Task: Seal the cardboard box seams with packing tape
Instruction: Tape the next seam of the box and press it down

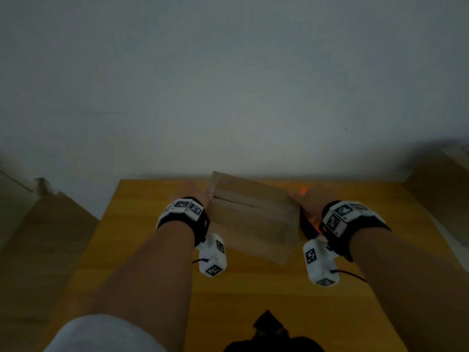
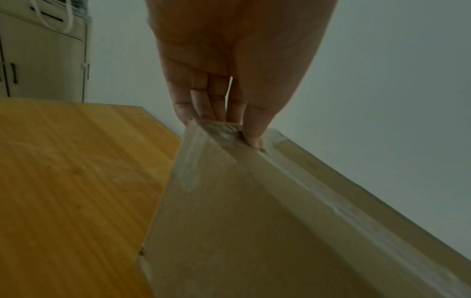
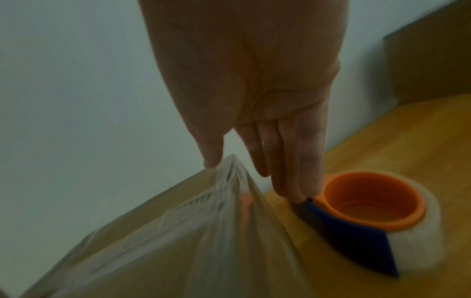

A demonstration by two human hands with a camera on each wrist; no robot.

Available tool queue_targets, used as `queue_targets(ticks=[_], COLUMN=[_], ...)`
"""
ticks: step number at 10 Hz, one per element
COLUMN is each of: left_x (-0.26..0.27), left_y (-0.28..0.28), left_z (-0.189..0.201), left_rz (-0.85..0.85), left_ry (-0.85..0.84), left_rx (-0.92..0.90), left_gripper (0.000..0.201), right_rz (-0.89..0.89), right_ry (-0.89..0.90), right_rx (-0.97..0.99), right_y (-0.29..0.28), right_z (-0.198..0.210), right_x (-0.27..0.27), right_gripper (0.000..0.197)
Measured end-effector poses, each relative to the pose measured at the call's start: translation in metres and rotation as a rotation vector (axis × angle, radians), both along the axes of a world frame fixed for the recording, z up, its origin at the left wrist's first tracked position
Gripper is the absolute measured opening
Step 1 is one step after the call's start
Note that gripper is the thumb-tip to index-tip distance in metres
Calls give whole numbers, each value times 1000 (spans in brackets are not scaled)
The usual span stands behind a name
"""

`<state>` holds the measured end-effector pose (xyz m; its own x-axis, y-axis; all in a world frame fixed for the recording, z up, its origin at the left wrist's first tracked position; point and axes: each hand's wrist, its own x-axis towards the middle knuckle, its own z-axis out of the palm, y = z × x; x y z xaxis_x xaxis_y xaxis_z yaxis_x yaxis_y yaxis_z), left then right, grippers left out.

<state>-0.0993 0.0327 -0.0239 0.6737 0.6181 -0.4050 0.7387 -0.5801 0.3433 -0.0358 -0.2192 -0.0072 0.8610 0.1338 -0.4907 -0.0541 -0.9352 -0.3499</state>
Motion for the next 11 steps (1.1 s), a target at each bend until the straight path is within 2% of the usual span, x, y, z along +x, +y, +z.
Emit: queue_targets(ticks=[1,2,3,5,6,7,10,11], left_x=[-4,-5,2,19,28,33,40,43], left_y=[1,2,4,4,4,1,1,-5], left_z=[0,2,4,8,8,5,-1,7], left_rz=[14,4,-26,-86,-116,-128,-142,-138], left_ry=[-15,-28,-47,-115,-99,-83,-90,-90], left_rx=[10,-19,-13,30,37,16,6,28], left_gripper=[57,51,39,24,23,22,27,25], right_rz=[4,13,-25,-100,-101,-133,-139,-103], right_ry=[50,81,-16,-99,-116,-104,-124,-126], right_rx=[49,46,6,108,125,114,150,102], right_y=[6,15,17,17,20,21,17,19], right_z=[1,-3,-1,-1,-3,-6,-15,-5], right_x=[-5,-3,5,24,27,30,38,36], right_gripper=[52,43,40,28,35,23,22,23])
